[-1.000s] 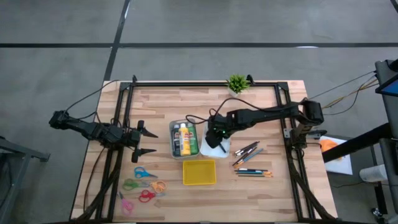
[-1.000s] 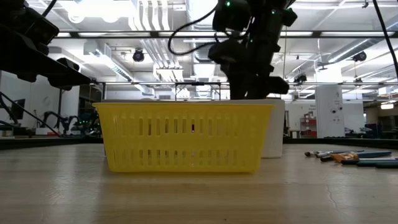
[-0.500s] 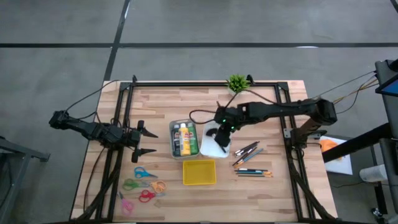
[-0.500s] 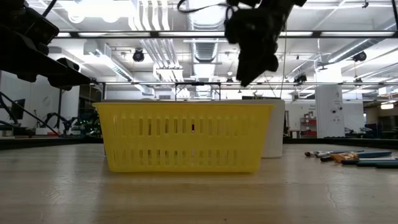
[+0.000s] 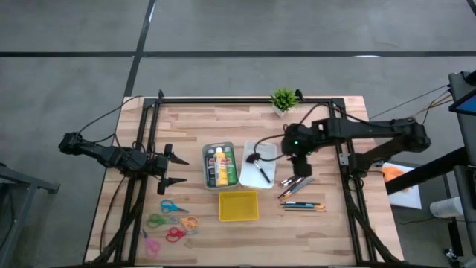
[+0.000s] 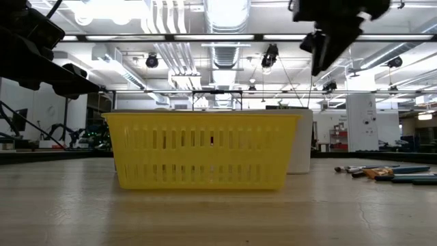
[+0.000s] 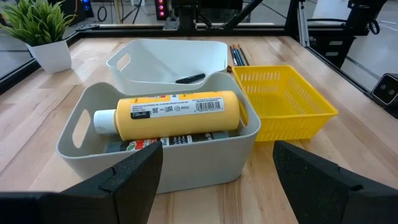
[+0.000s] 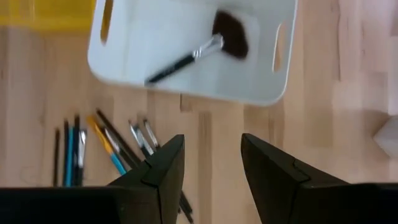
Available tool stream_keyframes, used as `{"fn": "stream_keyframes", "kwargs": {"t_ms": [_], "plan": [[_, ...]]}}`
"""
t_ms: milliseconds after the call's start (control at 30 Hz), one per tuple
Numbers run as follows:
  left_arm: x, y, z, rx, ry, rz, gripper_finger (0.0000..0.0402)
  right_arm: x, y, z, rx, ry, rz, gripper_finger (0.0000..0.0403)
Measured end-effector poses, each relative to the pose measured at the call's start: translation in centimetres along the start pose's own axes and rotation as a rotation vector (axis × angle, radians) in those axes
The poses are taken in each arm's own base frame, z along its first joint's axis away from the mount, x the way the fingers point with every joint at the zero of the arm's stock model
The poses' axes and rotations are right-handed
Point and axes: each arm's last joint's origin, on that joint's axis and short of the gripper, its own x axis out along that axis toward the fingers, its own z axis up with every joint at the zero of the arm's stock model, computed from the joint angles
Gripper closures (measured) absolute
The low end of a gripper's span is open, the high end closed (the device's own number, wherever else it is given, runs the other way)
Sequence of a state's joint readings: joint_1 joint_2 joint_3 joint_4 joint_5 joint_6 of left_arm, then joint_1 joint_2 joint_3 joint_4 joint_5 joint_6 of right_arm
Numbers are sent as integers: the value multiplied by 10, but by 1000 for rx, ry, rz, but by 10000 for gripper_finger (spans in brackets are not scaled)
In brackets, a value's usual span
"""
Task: Pick & Place Paint Supplies
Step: Put the silver paint brush into the white bin
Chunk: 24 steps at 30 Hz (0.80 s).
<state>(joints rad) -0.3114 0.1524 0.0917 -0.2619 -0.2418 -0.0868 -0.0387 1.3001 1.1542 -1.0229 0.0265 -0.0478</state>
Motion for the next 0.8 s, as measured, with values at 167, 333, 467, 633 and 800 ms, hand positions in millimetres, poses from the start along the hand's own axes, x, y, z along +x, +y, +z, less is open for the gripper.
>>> {"fn": "stream_keyframes", "kwargs": {"t_ms": [167,333,467,633,800], "plan": [[0,0,0,0,0,0,96,12,2,-28,-35,42,4,246],[0,0,0,0,0,0,96,35,4,-48,-40,59,6,246],[0,0,0,0,0,1,96,54,5,-58,-70,61,7,246],[0,0,0,0,1,0,96,73,6,-67,-70,61,21,246],[0,0,0,0,1,0,96,84,9,-76,-68,49,82,246]]}}
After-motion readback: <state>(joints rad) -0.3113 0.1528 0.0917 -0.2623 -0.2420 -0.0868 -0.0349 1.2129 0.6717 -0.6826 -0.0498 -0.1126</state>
